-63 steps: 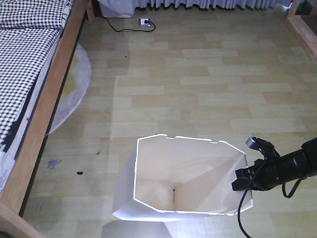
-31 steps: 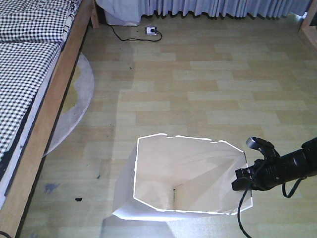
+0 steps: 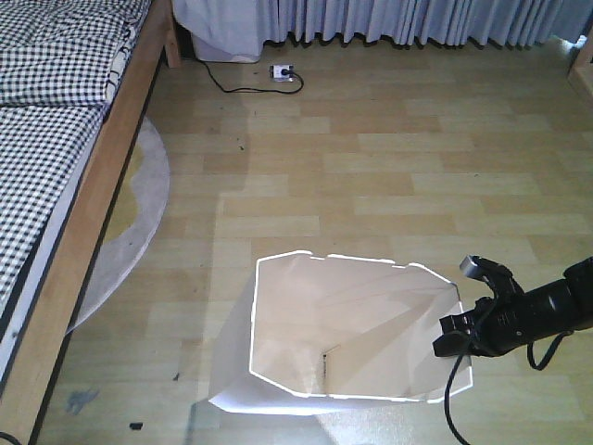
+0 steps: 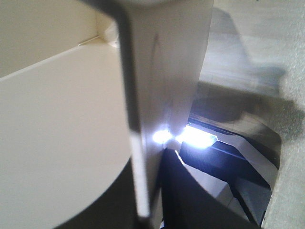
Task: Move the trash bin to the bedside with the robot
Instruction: 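Carry the bin toward the curtains beside the bed head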
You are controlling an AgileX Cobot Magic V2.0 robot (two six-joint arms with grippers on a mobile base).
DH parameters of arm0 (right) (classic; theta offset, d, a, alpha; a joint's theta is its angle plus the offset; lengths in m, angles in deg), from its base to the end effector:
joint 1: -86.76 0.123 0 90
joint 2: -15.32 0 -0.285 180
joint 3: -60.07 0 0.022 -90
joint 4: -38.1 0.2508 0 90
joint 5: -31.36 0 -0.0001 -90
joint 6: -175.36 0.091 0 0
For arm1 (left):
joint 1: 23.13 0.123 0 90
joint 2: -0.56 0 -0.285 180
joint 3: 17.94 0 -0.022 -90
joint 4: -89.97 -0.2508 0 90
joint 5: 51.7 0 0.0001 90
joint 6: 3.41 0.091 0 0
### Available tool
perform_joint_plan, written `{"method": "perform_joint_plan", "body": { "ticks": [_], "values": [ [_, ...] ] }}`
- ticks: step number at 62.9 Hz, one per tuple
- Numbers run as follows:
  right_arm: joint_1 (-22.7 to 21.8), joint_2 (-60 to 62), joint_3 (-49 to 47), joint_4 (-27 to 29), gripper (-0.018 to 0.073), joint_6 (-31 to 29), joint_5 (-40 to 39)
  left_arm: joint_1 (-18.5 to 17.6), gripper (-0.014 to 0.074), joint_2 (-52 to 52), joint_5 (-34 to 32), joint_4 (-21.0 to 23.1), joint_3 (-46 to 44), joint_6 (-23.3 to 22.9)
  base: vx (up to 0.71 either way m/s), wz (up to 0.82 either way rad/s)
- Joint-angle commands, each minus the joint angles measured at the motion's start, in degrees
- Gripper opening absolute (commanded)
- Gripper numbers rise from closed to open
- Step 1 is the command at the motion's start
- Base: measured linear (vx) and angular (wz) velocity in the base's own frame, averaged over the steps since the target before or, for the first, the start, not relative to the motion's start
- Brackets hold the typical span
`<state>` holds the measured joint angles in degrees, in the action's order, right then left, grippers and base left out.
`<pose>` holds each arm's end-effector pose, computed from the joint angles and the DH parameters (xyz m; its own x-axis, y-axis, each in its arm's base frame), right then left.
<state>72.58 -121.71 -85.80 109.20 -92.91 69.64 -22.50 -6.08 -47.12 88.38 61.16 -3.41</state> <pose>0.2668 -0.0123 -0.0005 -0.9899 -0.0607 -0.1280 -0.1241 0.8071 0.5772 0.0564 0.0008 0.1959 -0.0059 0.0276 -0.9996 -0.0131 0.9995 0.0277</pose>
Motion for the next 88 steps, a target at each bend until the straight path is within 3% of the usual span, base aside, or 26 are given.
{"method": "perform_joint_plan", "body": {
  "ticks": [1, 88],
  "values": [
    [-0.19, 3.78, -0.50, 2.57, -0.0005, -1.06, 14.84, -0.36, -0.0006, 0.43, -4.22, 0.54, 0.67, -0.79, 0.29, -0.07],
    [-0.19, 3.78, -0.50, 2.57, -0.0005, -1.06, 14.90, -0.36, -0.0006, 0.43, -4.22, 0.54, 0.67, -0.79, 0.29, 0.00]
  ]
}}
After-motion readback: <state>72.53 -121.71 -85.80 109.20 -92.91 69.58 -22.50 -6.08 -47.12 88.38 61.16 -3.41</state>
